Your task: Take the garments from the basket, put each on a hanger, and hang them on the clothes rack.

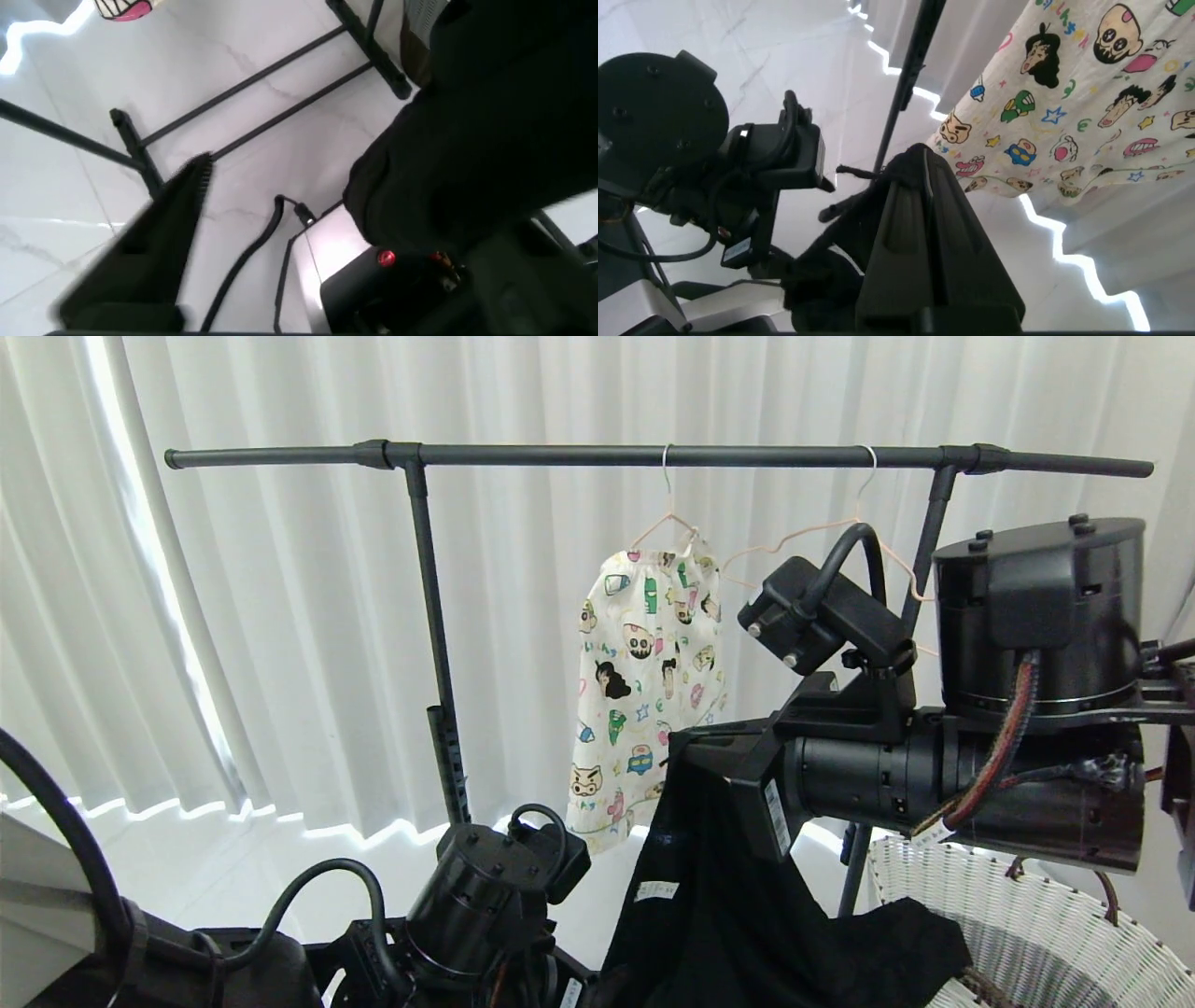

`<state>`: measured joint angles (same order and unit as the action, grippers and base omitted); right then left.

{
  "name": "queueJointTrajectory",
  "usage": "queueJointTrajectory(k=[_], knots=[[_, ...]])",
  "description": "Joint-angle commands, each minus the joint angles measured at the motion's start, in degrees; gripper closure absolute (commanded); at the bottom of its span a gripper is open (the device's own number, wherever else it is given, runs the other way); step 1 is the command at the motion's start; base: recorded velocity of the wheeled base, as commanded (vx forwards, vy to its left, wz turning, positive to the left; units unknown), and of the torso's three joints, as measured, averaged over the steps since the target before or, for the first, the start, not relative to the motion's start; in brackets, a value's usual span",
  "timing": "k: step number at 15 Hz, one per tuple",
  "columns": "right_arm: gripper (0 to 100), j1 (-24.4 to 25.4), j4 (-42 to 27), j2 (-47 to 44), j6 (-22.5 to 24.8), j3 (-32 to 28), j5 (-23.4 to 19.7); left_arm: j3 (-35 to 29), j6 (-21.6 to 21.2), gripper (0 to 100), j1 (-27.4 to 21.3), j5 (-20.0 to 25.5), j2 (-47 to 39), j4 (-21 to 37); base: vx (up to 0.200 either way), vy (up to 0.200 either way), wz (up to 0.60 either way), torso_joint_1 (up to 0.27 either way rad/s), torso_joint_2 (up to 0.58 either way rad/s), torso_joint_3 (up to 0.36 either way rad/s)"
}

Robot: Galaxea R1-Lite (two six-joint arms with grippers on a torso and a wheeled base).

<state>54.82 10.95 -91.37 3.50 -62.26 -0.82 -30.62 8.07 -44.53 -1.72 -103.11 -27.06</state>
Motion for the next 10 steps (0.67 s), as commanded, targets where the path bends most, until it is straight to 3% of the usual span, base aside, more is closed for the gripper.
queueJointTrajectory(k=[1, 5, 8, 9, 10], knots=[[100, -0.1, 0.0, 0.1, 0.0, 0.0, 0.1, 0.4, 0.0, 100, 0.0, -1.2, 0.3, 0.0, 0.0, 0.0, 0.0, 0.0, 0.0, 0.0], [100, -0.9, 0.2, -0.1, -0.5, 0.1, 0.5, 6.8, 0.0, 100, -0.2, -7.2, 4.0, -0.2, 0.0, 0.0, 0.0, 0.0, 0.0, 0.0], [100, -1.6, 1.9, -0.7, -2.0, 0.1, 0.6, 8.8, -0.7, 100, 0.4, -10.6, 14.8, -2.2, 0.0, 0.0, 0.0, 0.0, 0.0, 0.0], [100, -1.7, 2.9, -1.0, -2.4, 0.2, 0.6, 8.2, -1.0, 100, 0.5, -10.6, 17.0, -1.6, 0.0, 0.0, 0.0, 0.0, 0.0, 0.0], [100, -2.4, 5.1, -1.4, -2.7, 0.1, 2.0, 5.6, -2.4, 100, 1.6, -10.8, 22.5, 4.7, 0.0, 0.0, 0.0, 0.0, 0.0, 0.0]])
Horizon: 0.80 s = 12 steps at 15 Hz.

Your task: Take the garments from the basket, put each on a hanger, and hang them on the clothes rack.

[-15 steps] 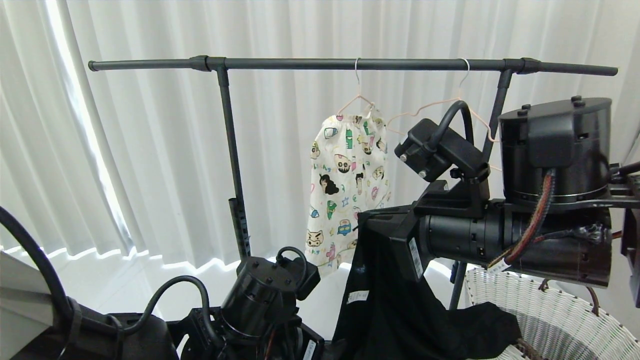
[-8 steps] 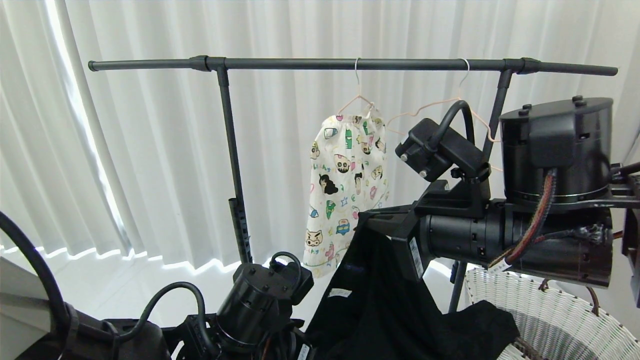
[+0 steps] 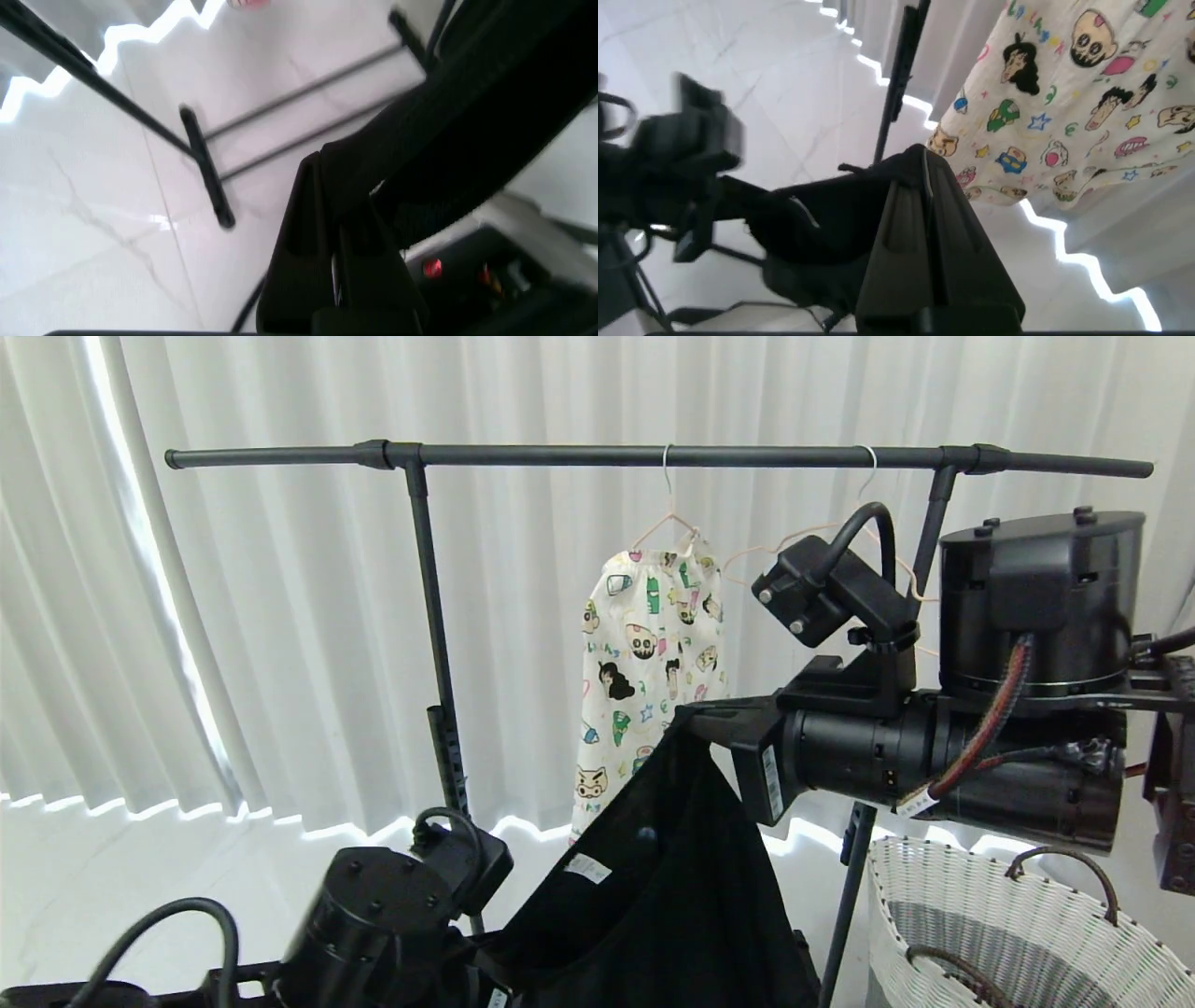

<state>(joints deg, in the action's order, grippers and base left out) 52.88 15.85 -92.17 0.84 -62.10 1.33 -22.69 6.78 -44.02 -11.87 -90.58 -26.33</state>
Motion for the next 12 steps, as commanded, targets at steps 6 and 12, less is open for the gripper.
queueJointTrajectory(k=[6, 12], knots=[[100, -2.6, -0.2, 5.0, 0.4, 3.8, 7.4, -37.2, -2.9, 100, 4.5, 5.3, 19.9, 44.2, 0.0, 0.0, 0.0, 0.0, 0.0, 0.0], [100, -5.5, -14.5, 15.8, 2.9, -1.0, 5.9, -61.6, -13.5, 100, 4.5, 8.0, 14.4, 56.4, 0.0, 0.0, 0.0, 0.0, 0.0, 0.0]])
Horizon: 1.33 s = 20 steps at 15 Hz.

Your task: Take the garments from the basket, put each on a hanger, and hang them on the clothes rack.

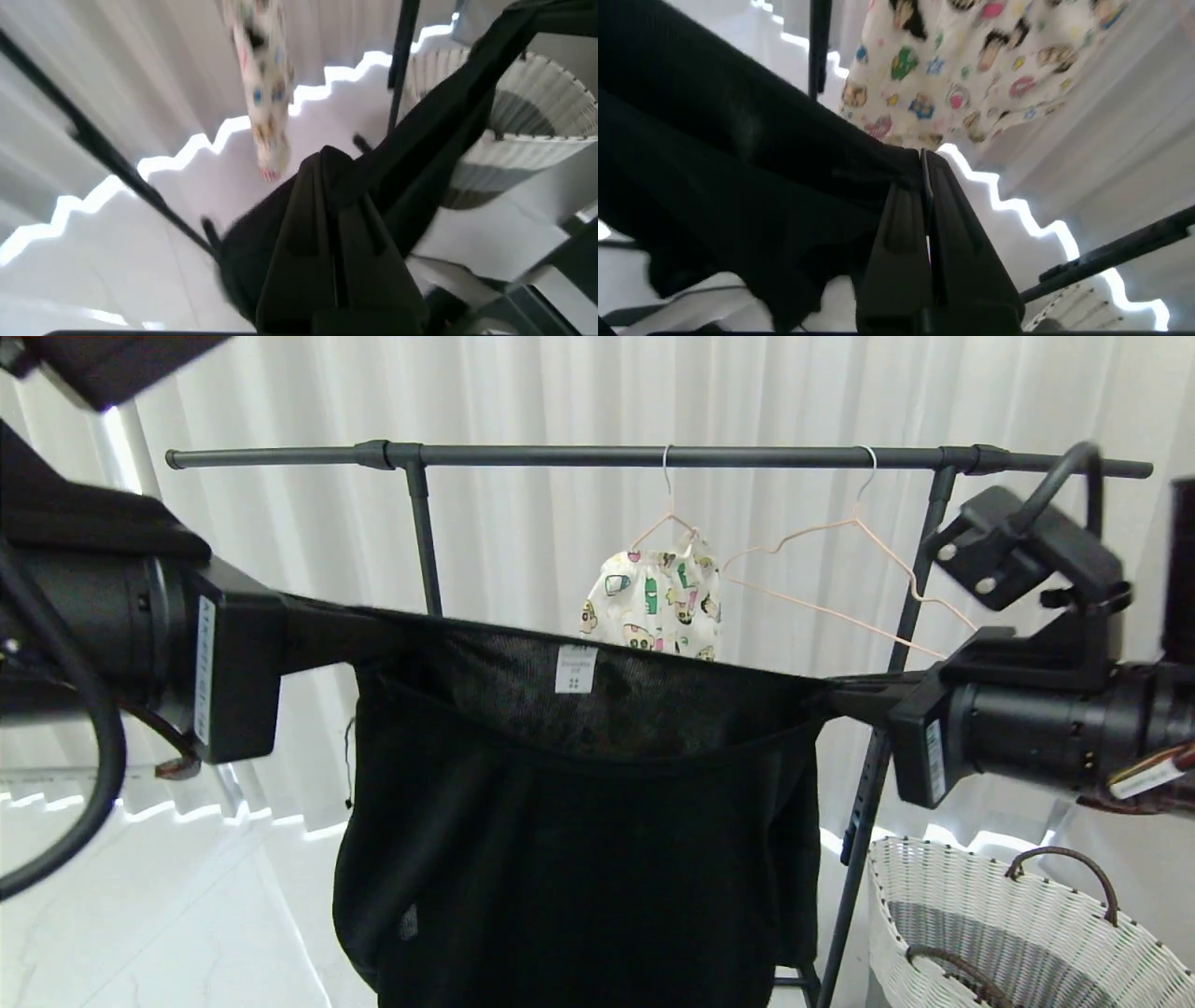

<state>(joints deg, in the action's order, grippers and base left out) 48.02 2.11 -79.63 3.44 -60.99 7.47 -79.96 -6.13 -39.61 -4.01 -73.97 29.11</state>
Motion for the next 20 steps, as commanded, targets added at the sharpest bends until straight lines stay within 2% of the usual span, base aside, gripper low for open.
queueJointTrajectory(k=[1, 4, 7, 14, 16, 18, 20], knots=[[100, -0.8, -4.0, 3.1, 0.4, -7.2, -0.4, -4.4, -4.3, 100, 0.1, 0.1, -2.4, 0.9, 0.0, 0.0, 0.0, 0.0, 0.0, 0.0], [100, -0.8, -5.1, 1.2, 1.6, -14.3, -0.5, -4.4, -4.9, 100, 0.1, 0.1, -2.2, 0.8, 0.0, 0.0, 0.0, 0.0, 0.0, 0.0], [100, -0.7, -5.1, 0.2, 2.7, -17.3, -0.4, -5.0, -5.0, 100, 0.0, 0.1, -1.5, -0.8, 0.0, 0.0, 0.0, 0.0, 0.0, 0.0], [100, -2.1, -11.0, 2.3, 2.9, -17.9, -0.5, -3.5, -5.1, 100, -0.5, 0.1, 0.0, -1.4, 0.0, 0.0, 0.0, 0.0, 0.0, 0.0], [100, -2.1, -16.4, 5.3, 2.7, -18.3, -0.9, -3.6, -5.1, 100, -0.6, 0.1, -1.9, -4.3, 0.0, 0.0, 0.0, 0.0, 0.0, 0.0], [100, -2.1, -21.6, 8.8, 2.7, -18.3, -4.6, -3.8, -5.6, 100, -0.6, 0.1, -4.6, -8.4, 0.0, 0.0, 0.0, 0.0, 0.0, 0.0], [100, -1.3, -26.3, 11.6, 2.7, -18.0, -9.1, -3.8, -5.7, 100, -1.1, 0.3, -6.8, -9.3, 0.0, 0.0, 0.0, 0.0, 0.0, 0.0]])
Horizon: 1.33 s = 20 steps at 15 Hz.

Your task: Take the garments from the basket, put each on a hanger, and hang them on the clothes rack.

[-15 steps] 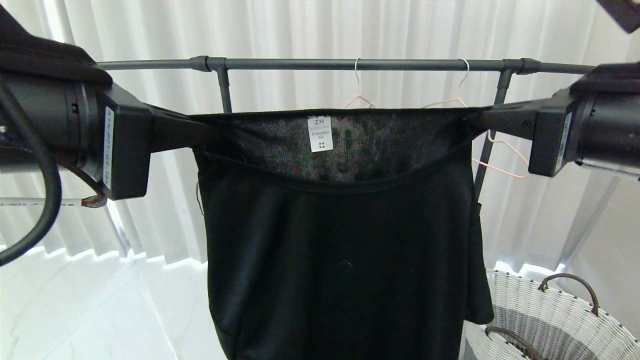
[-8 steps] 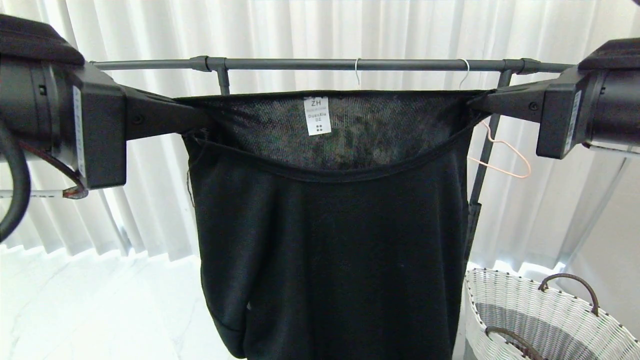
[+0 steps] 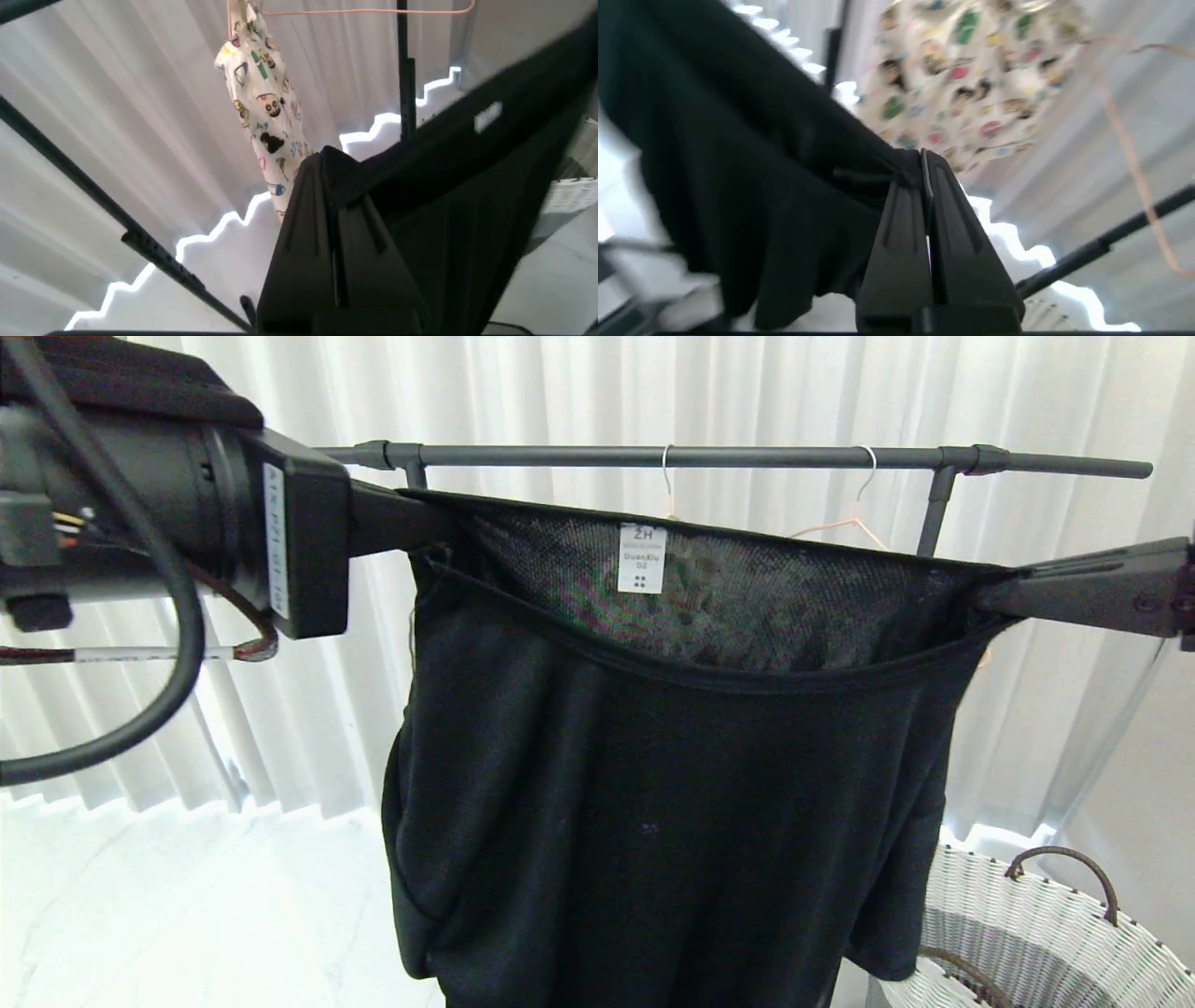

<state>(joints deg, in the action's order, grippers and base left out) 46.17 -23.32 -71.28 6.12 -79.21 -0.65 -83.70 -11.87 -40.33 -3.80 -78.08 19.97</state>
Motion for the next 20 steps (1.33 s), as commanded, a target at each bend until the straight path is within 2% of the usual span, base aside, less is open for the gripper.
queueJointTrajectory(k=[1, 5, 9, 14, 17, 18, 20], knots=[[100, 1.4, -1.5, 3.6, 0.0, 0.4, -1.6, -0.1, 0.0, 100, -0.9, 0.1, -3.0, -0.2, 0.0, 0.0, 0.0, 0.0, 0.0, 0.0], [100, 8.9, -2.2, 3.8, 0.0, 1.1, -1.8, -1.0, -0.1, 100, -3.3, 0.0, -7.3, -5.7, 0.0, 0.0, 0.0, 0.0, 0.0, 0.0], [100, 11.6, -1.8, 2.4, 0.0, 1.4, -1.7, -3.1, -0.1, 100, -3.3, -0.1, -8.2, -5.8, 0.0, 0.0, 0.0, 0.0, 0.0, 0.0], [100, 11.8, -1.9, 2.7, 0.0, 1.5, -1.6, -2.8, 0.0, 100, -3.2, -0.2, -8.1, -5.8, 0.0, 0.0, 0.0, 0.0, 0.0, 0.0], [100, 10.2, -1.6, 3.2, 0.1, 1.6, -0.1, 0.9, -0.1, 100, -3.2, -1.2, -3.9, -5.7, 0.0, 0.0, 0.0, 0.0, 0.0, 0.0], [100, 8.1, 0.3, 2.2, 0.2, 1.6, 0.3, 2.8, -0.1, 100, -3.2, -1.3, -1.6, -5.7, 0.0, 0.0, 0.0, 0.0, 0.0, 0.0], [100, 5.2, 9.3, -2.2, 0.2, 1.6, 0.4, 7.3, -0.1, 100, -3.4, -1.3, 3.3, -5.6, 0.0, 0.0, 0.0, 0.0, 0.0, 0.0]])
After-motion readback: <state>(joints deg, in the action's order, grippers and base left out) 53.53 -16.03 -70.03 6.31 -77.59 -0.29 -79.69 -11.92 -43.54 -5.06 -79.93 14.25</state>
